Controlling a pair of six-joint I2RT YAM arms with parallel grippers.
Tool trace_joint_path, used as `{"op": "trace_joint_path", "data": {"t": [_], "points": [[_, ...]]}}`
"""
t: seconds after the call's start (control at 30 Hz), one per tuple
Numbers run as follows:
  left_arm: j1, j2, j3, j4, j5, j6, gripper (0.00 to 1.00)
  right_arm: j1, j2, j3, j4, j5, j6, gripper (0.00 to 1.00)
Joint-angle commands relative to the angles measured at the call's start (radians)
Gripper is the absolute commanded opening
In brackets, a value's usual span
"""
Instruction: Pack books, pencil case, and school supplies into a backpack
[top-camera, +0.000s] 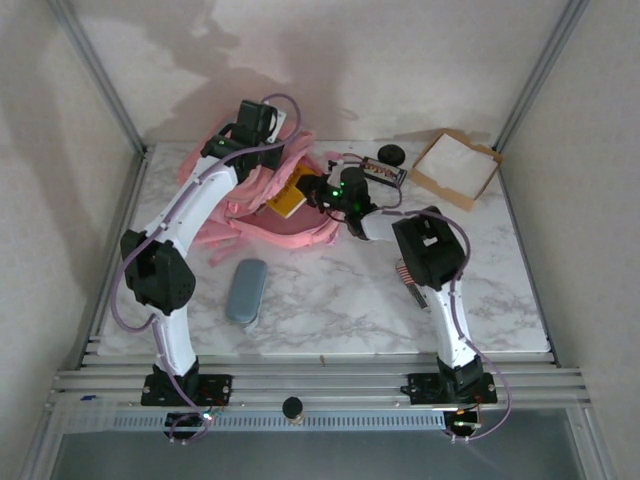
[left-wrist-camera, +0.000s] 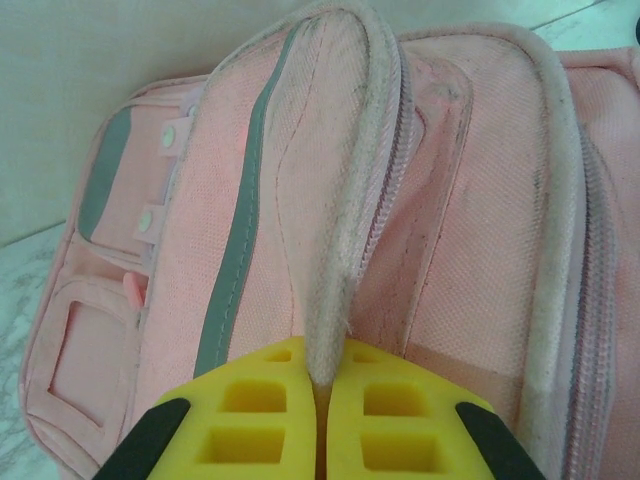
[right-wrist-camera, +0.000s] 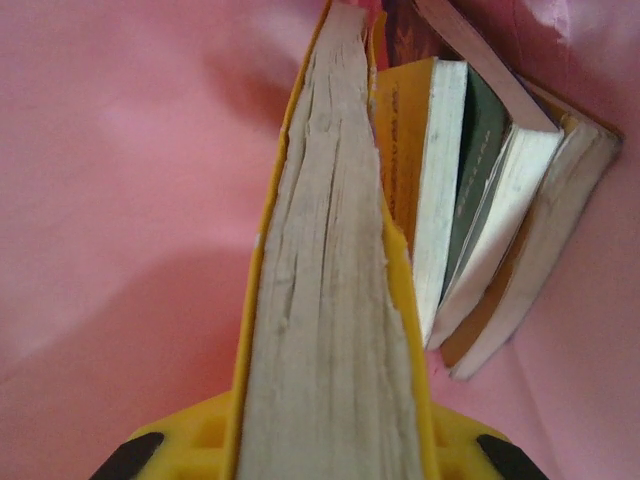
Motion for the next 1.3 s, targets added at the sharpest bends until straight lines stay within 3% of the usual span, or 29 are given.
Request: {"op": "trace_joint_path", "data": {"t": [0.0,0.1,0.27,0.4,0.57,0.87,1.0,1.27], "points": [[0.000,-0.090,0.052,0.110,0.026,-0.032,0.00,0.027,0.068,0.141,0.026,0.007,-0.022,0.01],[0.000,-0.091,0.044,0.118,0.029,-0.046,0.00,0.045,0.154,0.278,-0.079,0.036,-0.070,0.07],[0.000,-0.102,0.029,0.123,0.043,-0.065,0.00,0.053,0.230,0.410,-0.234,0.066,-0.129,0.44],[0.000,-0.110,0.016,0.134,0.048,-0.069,0.00,0.050,0.132,0.329,-0.347,0.111,-0.211,0.65],[0.000,-0.110,0.014,0.136,0.051,-0.076,0.00,0.047,-0.023,0.159,-0.434,0.154,-0.270,0.76],[0.001,-0.119,0.008,0.133,0.054,-0.074,0.00,0.052,-0.201,-0.101,-0.406,0.156,-0.279,0.64],[0.000,-0.117,0.008,0.134,0.059,-0.074,0.00,0.054,-0.196,-0.124,-0.383,0.158,-0.283,0.44],[0.003,-0.103,0.010,0.136,0.042,-0.071,0.00,0.061,-0.108,-0.031,-0.392,0.184,-0.268,0.18]]}}
